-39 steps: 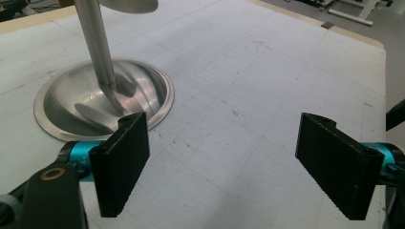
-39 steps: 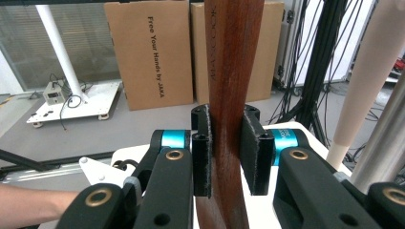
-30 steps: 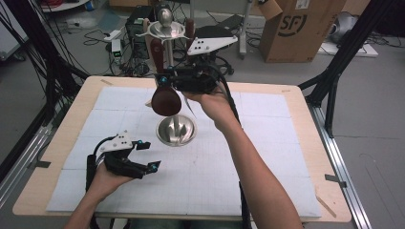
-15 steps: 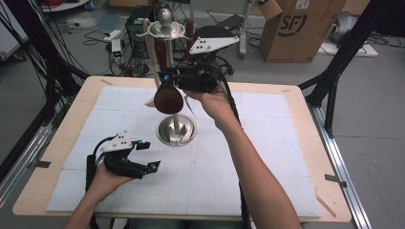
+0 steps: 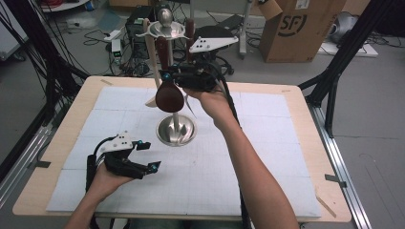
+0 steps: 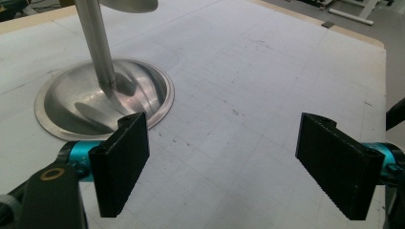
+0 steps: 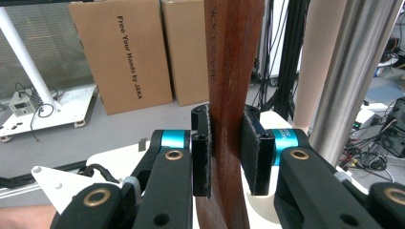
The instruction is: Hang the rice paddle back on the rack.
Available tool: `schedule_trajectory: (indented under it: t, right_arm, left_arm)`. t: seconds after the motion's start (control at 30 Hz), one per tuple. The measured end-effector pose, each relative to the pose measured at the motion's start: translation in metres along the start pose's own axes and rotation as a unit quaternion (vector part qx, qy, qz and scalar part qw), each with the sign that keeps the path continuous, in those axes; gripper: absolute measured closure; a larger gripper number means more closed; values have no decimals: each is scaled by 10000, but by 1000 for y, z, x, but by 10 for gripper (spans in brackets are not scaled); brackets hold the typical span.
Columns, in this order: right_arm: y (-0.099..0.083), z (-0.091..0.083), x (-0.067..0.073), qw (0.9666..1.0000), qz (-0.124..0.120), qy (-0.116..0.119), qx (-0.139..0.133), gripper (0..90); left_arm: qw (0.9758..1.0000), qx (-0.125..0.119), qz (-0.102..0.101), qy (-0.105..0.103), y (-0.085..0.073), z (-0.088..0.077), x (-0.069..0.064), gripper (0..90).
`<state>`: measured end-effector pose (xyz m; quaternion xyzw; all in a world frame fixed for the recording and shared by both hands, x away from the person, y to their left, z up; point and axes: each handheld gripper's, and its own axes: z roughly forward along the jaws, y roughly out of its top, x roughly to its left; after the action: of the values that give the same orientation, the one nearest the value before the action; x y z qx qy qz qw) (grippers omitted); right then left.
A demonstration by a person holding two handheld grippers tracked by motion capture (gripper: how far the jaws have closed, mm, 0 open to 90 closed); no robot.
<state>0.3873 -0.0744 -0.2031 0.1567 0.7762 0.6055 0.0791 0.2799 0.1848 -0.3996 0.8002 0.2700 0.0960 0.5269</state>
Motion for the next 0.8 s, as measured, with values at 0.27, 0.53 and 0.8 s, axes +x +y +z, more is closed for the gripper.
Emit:
schedule_trajectory:
  t: [0.27, 0.53, 0.8]
  right_arm:
    - [-1, 1, -2, 10000, 38, -57, 25, 760]
    - [-1, 1, -2, 10000, 45, -83, 12, 749]
    - [-1, -2, -2, 9999, 91, -99, -5, 705]
  left_arm:
    - [10000, -13, 6, 15, 0, 0, 0, 194]
    - [10000, -7, 8, 12, 0, 0, 0, 195]
    - [10000, -21, -13, 12, 0, -1, 1, 194]
